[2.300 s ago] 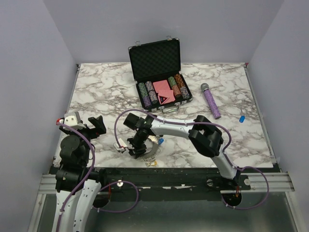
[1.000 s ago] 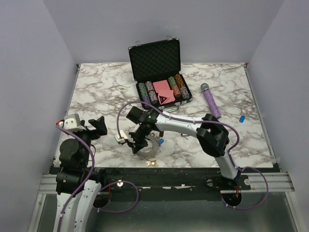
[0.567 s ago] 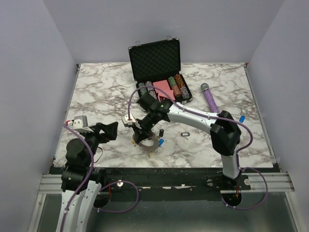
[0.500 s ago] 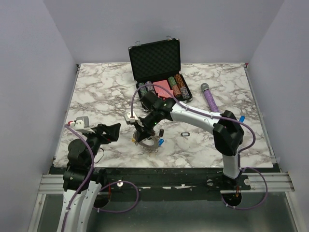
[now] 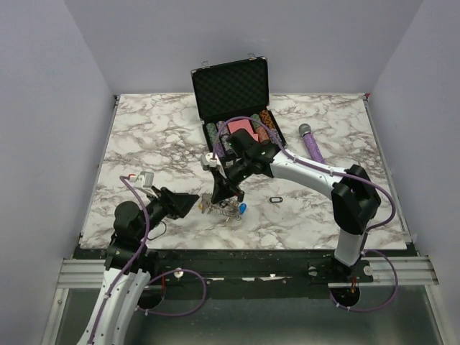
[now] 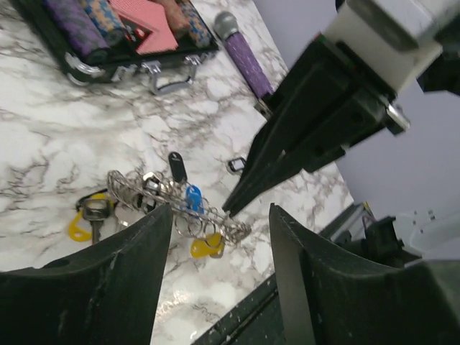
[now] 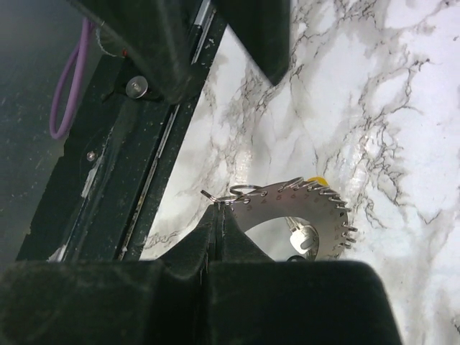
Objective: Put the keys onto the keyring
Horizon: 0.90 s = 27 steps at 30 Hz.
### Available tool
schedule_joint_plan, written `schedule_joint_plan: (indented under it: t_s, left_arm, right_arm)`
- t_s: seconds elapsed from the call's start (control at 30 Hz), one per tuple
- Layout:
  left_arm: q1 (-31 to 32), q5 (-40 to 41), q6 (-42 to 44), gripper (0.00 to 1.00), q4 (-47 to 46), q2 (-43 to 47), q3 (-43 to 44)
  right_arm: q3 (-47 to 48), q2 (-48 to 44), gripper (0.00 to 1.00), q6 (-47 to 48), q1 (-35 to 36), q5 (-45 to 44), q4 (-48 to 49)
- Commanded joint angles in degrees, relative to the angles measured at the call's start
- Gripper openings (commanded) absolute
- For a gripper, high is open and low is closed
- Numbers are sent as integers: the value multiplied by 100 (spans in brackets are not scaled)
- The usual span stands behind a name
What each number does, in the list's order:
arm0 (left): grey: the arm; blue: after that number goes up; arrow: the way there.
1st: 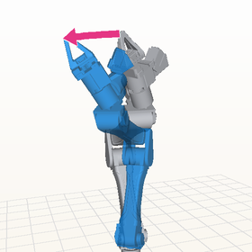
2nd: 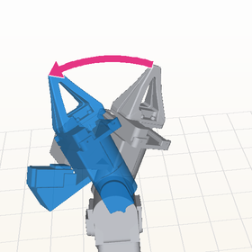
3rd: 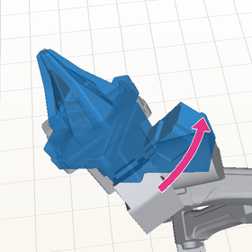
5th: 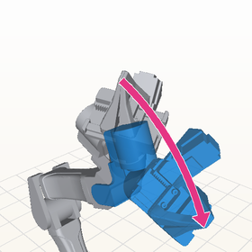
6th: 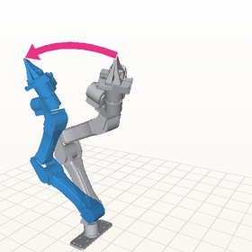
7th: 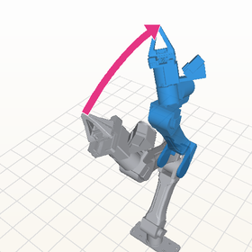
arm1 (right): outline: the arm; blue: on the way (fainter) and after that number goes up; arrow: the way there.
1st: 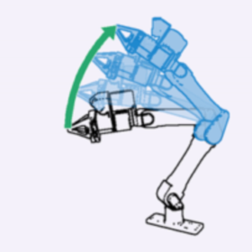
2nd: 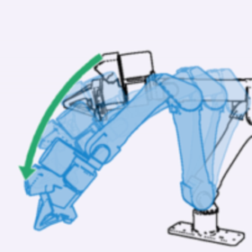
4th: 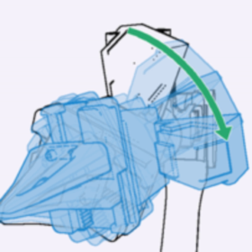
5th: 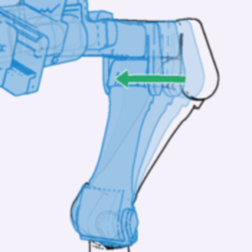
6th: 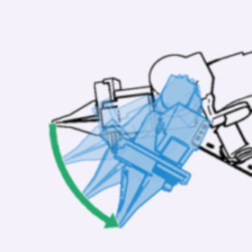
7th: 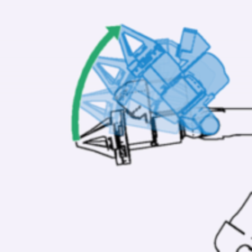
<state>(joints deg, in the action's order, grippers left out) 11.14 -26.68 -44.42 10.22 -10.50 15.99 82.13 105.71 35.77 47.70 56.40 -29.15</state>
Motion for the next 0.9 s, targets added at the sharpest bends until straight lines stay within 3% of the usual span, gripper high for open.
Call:
schedule_joint_plan:
  t_s: [0.0, 0.33, 0.5, 0.87]
  left_arm:
    - [563, -383, 109, 63, -644, 4, -219]
    - [1777, 452, 794, 43, -1443, -268, -702]
    - [1919, 804, 1067, 42, -1558, -382, -694]
    - [2006, 673, 1225, 41, -1997, -839, -597]
  right_arm:
    - [-232, -314, 0, -447, -191, 354, 576]
    - [-478, -464, 1, -659, -393, 591, 849]
    - [-522, -481, 0, -676, -393, 670, 893]
    - [-549, -578, 0, -913, -437, 785, 1042]
